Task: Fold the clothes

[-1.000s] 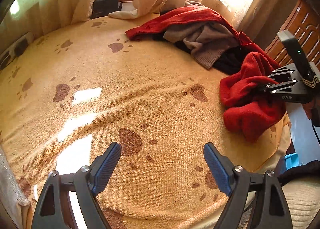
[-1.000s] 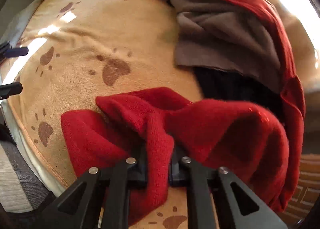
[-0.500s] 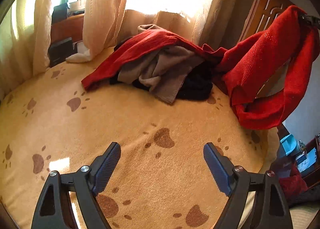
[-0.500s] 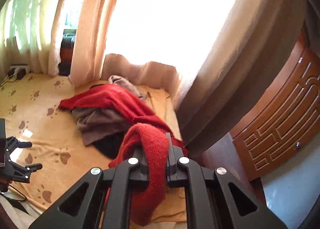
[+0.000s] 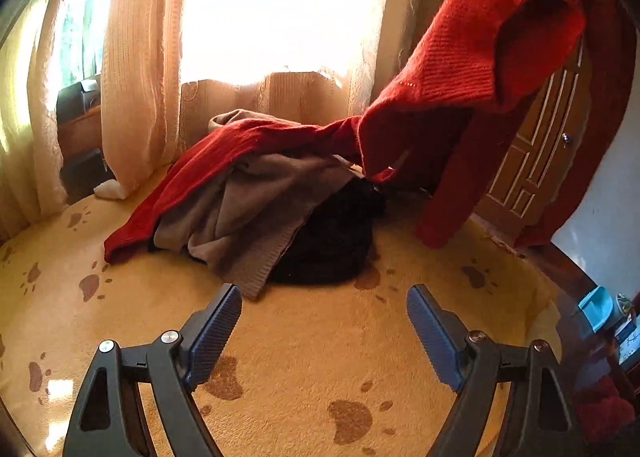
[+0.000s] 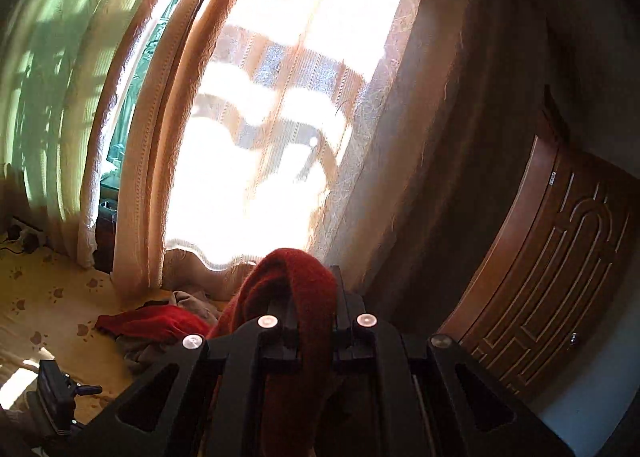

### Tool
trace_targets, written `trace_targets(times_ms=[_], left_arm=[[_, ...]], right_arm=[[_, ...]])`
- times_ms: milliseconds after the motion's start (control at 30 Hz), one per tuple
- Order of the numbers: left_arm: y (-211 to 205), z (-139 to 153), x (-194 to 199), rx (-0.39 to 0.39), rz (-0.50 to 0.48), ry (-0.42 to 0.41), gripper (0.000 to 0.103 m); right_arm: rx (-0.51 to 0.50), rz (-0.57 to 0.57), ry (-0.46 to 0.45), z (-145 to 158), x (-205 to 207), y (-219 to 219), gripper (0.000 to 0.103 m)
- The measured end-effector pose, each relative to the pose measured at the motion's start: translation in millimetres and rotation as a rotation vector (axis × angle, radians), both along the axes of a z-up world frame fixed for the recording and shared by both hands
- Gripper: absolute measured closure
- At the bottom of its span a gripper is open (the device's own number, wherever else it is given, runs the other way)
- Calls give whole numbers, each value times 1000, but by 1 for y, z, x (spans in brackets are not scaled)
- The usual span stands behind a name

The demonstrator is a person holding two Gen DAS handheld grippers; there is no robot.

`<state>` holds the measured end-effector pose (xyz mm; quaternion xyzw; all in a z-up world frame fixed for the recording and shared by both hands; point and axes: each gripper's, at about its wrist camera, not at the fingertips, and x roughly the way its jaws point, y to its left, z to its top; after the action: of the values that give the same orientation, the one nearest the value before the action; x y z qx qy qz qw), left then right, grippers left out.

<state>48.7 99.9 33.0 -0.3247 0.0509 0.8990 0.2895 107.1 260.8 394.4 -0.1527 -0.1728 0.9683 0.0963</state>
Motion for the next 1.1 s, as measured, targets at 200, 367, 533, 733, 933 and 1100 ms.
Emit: trace_targets(times_ms=[200, 367, 533, 733, 933, 1100], left_arm=[[40, 15, 1, -65, 82, 208, 16], [70, 33, 6, -120, 81, 383, 16], [107, 53, 7, -133, 98, 507, 16], [147, 74, -11, -122, 30, 554, 17], [146, 88, -23, -103, -18, 468, 98], [79, 142, -27, 83, 93, 421, 99]], right_arm=[[67, 63, 120, 39, 7, 1, 93], [46, 99, 193, 61, 17, 13, 93], [24, 123, 240, 72, 29, 25, 93], [22, 121, 286, 72, 43, 39, 93], [-16, 49, 334, 73, 57, 72, 93], [-35, -30, 370, 62, 68, 100, 93]])
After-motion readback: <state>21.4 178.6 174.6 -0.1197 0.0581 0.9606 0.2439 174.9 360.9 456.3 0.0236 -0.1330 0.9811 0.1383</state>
